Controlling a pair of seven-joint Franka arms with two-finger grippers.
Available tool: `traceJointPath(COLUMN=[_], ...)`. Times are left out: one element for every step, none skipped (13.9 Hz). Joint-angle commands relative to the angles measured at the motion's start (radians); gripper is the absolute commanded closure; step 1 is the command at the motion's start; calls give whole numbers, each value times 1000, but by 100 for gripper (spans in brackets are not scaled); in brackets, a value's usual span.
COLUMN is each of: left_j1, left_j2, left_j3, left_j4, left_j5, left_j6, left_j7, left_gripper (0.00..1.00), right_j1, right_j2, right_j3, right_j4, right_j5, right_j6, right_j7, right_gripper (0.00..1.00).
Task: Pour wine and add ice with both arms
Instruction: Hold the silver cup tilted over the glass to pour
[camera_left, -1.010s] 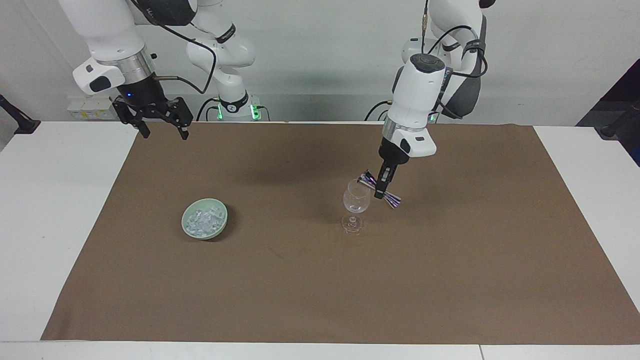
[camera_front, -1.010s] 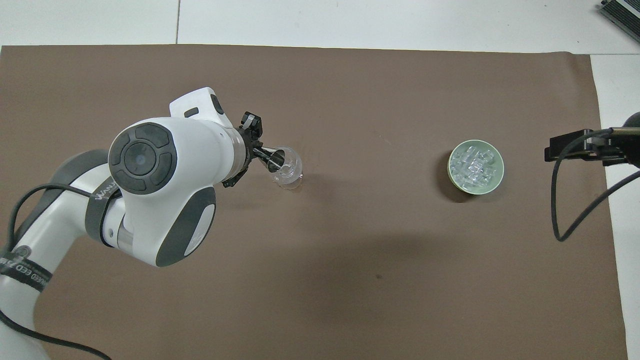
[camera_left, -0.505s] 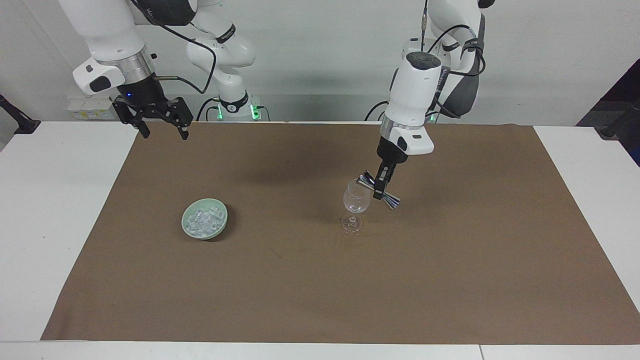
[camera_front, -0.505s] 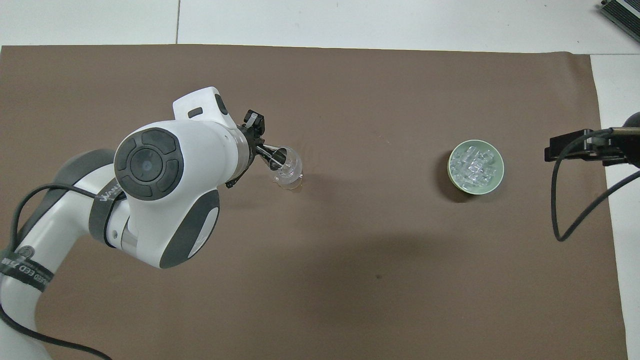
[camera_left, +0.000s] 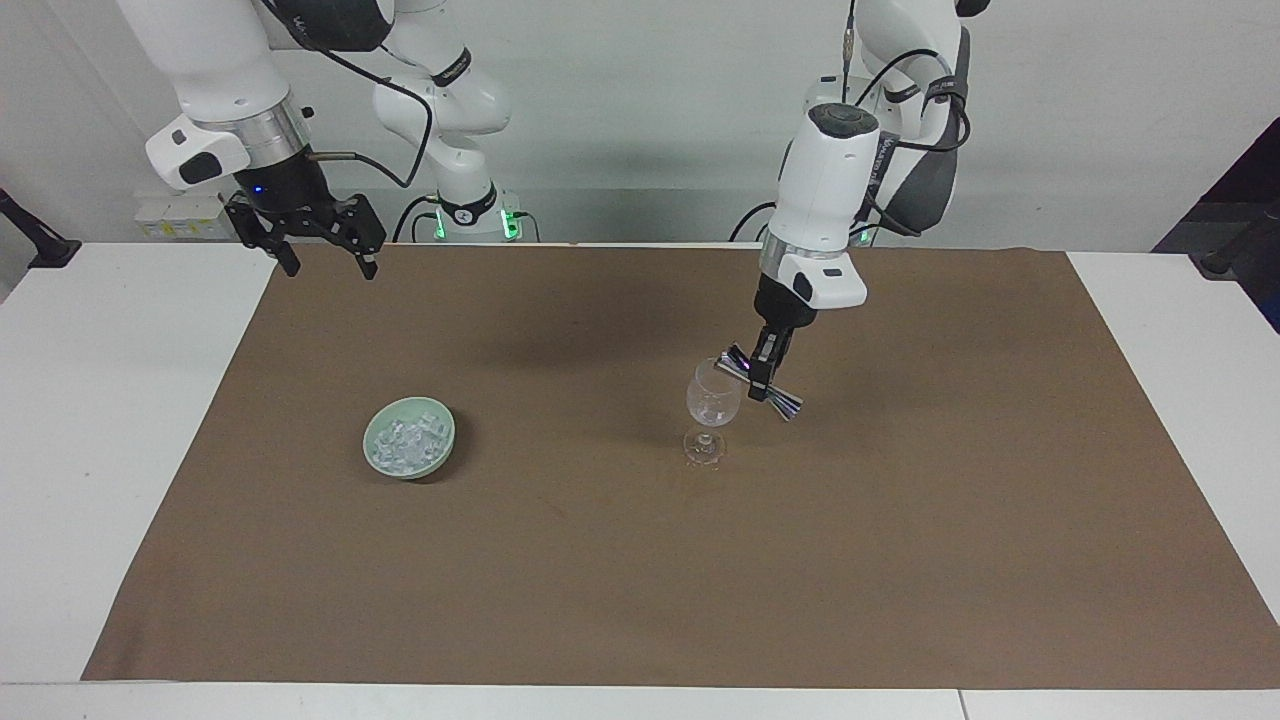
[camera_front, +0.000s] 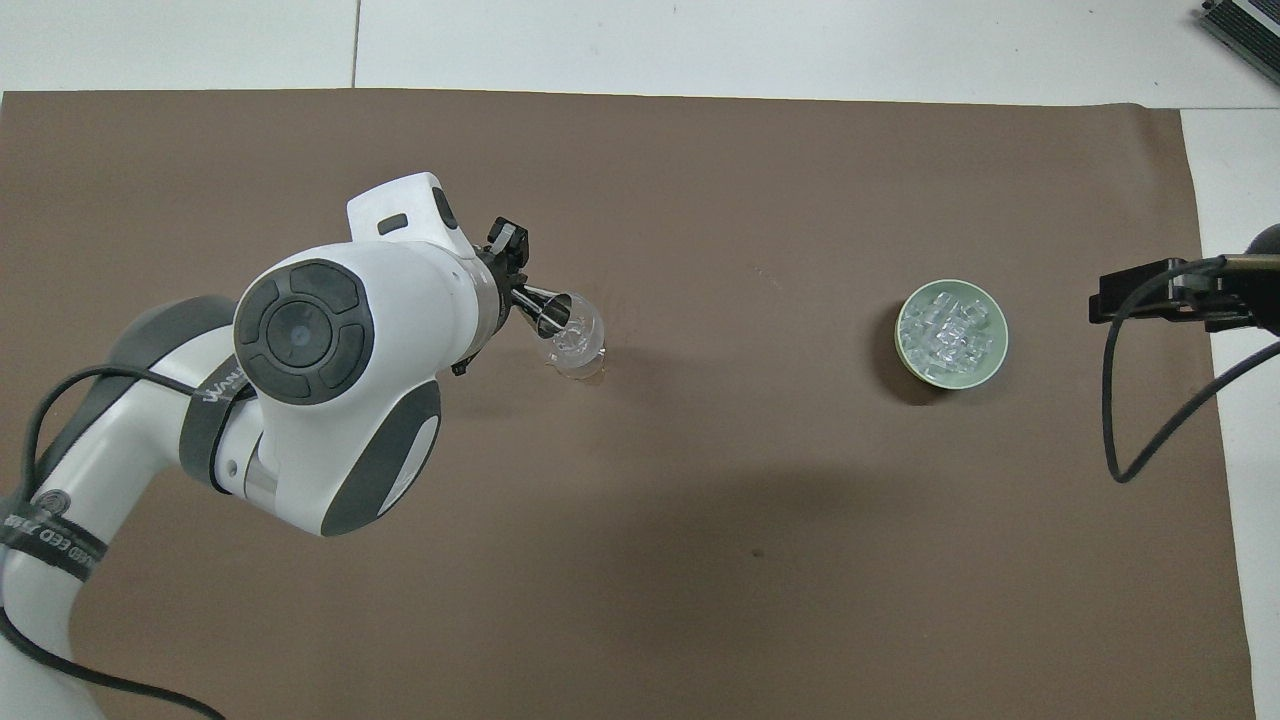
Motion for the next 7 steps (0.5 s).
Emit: traceJointPath(left_j1=[-26, -26, -26, -26, -26, -26, -26], left_j2=[5, 6, 7, 7, 8, 8, 10], left_j3=[15, 15, 15, 15, 15, 15, 15], left_j4=[4, 4, 4, 4, 4, 4, 4], left_j5=[27, 33, 42, 45, 59, 71, 81], left_j6=[26, 34, 35, 38, 46, 52, 58], left_j7=[-25, -25, -25, -25, -25, -25, -25], left_gripper=[100, 100, 100, 100, 100, 100, 100], right_j1=[-14, -14, -14, -14, -14, -14, -14], right_j2=[-11, -11, -11, -11, -11, -11, -11], right_j3=[7, 7, 7, 7, 7, 7, 7], right_j4=[-13, -13, -13, -13, -13, -13, -13], right_j5=[15, 15, 15, 15, 15, 15, 15], right_j6=[-6, -6, -6, -6, -4, -6, -6], right_j7=[-21, -21, -20, -20, -21, -20, -21], right_gripper=[0, 0, 0, 0, 0, 0, 0])
